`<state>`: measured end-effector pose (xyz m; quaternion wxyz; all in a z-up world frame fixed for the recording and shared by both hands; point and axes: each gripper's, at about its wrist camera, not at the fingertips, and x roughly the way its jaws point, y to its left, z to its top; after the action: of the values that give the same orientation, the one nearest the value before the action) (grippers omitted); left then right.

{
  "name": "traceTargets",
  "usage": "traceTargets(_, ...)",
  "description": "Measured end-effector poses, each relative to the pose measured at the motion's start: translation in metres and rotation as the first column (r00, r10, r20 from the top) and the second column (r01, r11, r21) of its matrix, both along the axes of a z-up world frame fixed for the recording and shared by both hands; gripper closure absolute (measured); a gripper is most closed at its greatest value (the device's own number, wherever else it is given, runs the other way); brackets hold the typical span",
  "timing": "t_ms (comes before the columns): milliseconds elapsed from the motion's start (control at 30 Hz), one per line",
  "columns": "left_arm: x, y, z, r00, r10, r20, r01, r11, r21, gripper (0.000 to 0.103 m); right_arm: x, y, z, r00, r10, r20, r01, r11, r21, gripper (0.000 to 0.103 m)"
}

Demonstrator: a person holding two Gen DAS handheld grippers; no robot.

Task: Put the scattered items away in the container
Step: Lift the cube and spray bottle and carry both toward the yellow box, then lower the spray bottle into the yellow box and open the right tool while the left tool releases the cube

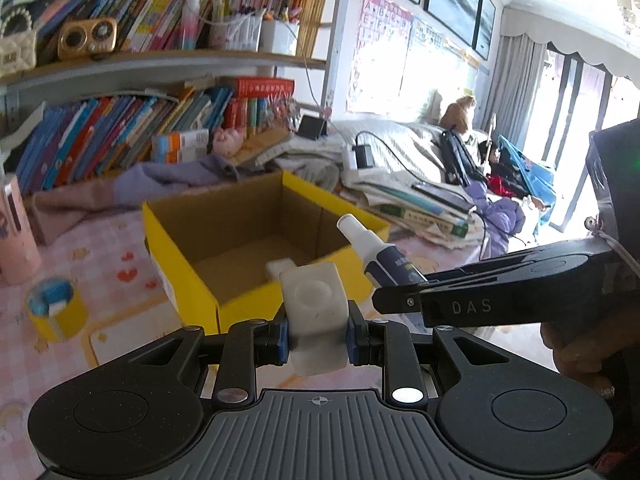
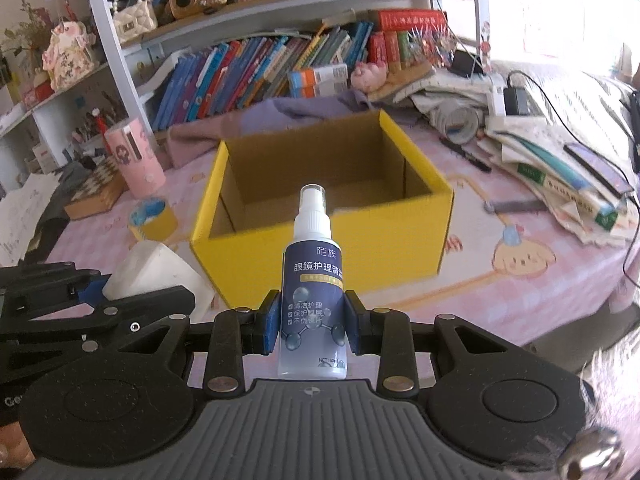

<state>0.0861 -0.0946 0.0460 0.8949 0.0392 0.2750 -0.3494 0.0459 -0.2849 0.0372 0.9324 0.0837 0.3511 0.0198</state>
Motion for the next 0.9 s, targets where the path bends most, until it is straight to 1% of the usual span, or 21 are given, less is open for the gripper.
traceTargets(200,0.024,-0.009,0.01,0.999,0.022,0.043,-0.021,1.0,-0.007,0.079,0.033,-0.01,0.015,0.998,0.016,0.058,-0.016,1.0,0.006,0.073)
traceTargets(367,0.048,-0.021,0.012,0.998,0.052,0.041,-0.052,0.999,-0.001,0.079,0.066,-0.023,0.021,0.995,0.054,0.08,-0.055,0.998,0.007,0.073)
traceTargets(500,0.064,-0.034,0.012,0.997,0.074,0.038,-0.075,0.997,0.02,0.079,0.095,-0.034,0.022,0.992,0.096,0.076,-0.097,0.995,0.007,0.073)
traceTargets(667,0.088,-0.051,0.01,0.991,0.132,0.027,-0.133,0.991,0.03,0.079,0.133,-0.049,0.02,0.987,0.15,0.063,-0.151,0.988,0.012,0.073)
traceTargets(800,0.105,-0.065,0.002,0.984,0.177,0.006,-0.177,0.983,0.059,0.079,0.163,-0.06,0.013,0.979,0.199,0.041,-0.2,0.98,0.019,0.073)
traceTargets(900,0.118,-0.073,-0.005,0.978,0.21,-0.016,-0.208,0.975,0.082,0.079,0.185,-0.067,0.002,0.97,0.242,0.009,-0.242,0.97,0.021,0.073)
